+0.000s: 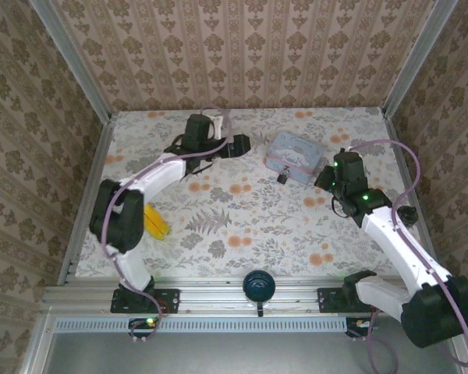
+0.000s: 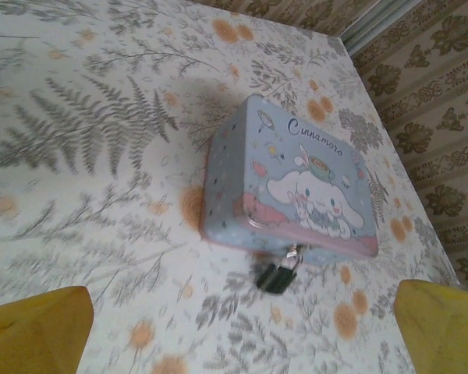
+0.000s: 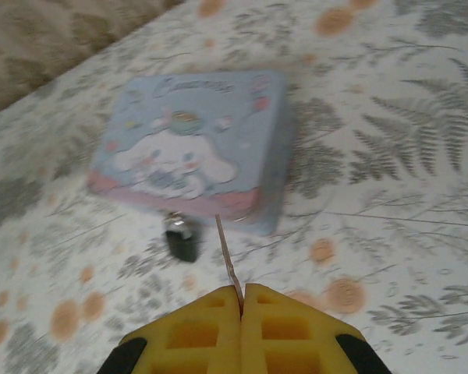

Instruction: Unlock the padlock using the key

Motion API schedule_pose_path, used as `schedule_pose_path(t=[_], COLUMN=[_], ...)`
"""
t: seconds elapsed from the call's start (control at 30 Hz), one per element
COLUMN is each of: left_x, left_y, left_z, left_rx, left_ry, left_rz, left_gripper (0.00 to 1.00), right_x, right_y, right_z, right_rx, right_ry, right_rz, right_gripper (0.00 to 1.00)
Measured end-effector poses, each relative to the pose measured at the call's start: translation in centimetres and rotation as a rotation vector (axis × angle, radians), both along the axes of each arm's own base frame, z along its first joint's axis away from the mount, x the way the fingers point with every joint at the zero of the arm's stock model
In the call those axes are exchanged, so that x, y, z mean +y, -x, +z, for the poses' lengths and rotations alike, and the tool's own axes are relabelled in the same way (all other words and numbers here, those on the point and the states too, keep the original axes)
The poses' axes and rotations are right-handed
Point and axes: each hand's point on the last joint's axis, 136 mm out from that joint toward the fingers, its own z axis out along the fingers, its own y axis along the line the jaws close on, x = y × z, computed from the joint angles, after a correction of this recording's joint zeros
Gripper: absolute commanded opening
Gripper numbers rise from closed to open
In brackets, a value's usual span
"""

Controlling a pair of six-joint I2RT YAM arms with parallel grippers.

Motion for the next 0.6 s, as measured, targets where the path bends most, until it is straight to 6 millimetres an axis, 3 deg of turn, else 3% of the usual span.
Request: schedule_pose_path(t=[0.3,0.6], left_x=[-7.2,-9.8], left_y=[-3.6,-6.1], left_z=[-4.3,-7.1], left_rx=[0.044,0.072], left_ry=[0.015,-0.007], left_rz=[-0.093,-0.115], left_gripper=[1.00,0.93], right_x=[-3.5,-5.2], right_y=[-4.0,-9.4], right_z=[-6.6,-9.0], right_rx=[0.177,0.225], right_ry=[0.044,0.055], right_rz=[-0.094,-0.101], right_gripper=[0.00,0.00])
